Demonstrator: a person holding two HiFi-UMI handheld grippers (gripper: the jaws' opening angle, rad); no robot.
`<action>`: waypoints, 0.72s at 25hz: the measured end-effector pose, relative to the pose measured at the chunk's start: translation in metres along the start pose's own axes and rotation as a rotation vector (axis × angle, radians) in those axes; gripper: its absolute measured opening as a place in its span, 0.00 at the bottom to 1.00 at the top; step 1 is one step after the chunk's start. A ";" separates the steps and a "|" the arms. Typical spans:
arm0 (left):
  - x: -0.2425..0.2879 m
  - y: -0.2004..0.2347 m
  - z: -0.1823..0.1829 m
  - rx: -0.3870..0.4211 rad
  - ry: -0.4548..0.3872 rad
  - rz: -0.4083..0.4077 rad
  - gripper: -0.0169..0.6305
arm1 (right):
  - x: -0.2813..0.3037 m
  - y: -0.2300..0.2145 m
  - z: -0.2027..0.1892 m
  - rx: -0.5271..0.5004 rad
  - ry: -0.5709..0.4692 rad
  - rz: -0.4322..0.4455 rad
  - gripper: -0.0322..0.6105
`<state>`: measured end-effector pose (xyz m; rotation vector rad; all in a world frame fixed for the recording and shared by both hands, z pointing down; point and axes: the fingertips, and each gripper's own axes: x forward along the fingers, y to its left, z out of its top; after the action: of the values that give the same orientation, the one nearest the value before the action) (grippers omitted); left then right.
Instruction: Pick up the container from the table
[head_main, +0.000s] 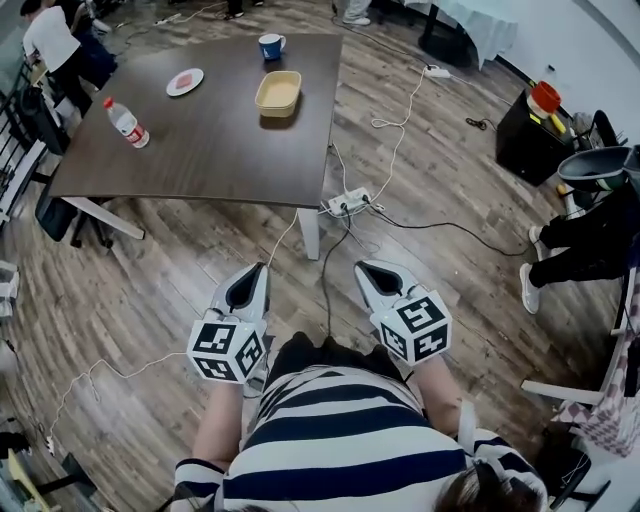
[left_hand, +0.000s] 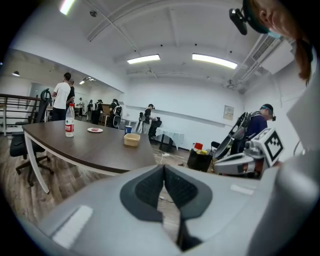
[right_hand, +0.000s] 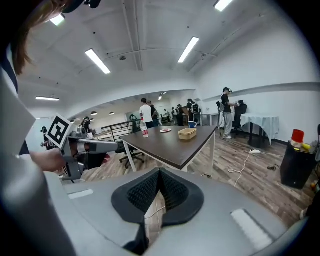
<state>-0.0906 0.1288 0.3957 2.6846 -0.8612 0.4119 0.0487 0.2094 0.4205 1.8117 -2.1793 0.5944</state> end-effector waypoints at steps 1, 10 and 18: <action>0.003 -0.003 0.000 -0.013 0.003 0.000 0.03 | 0.002 -0.004 0.000 -0.005 0.001 0.010 0.05; 0.018 0.003 0.000 0.017 0.026 0.035 0.03 | 0.024 -0.019 0.008 -0.019 -0.001 0.058 0.05; 0.057 0.030 0.019 0.069 0.032 0.044 0.03 | 0.062 -0.035 0.032 -0.020 0.008 0.080 0.05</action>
<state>-0.0609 0.0698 0.4042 2.7179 -0.9147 0.5023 0.0726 0.1355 0.4241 1.7163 -2.2537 0.5936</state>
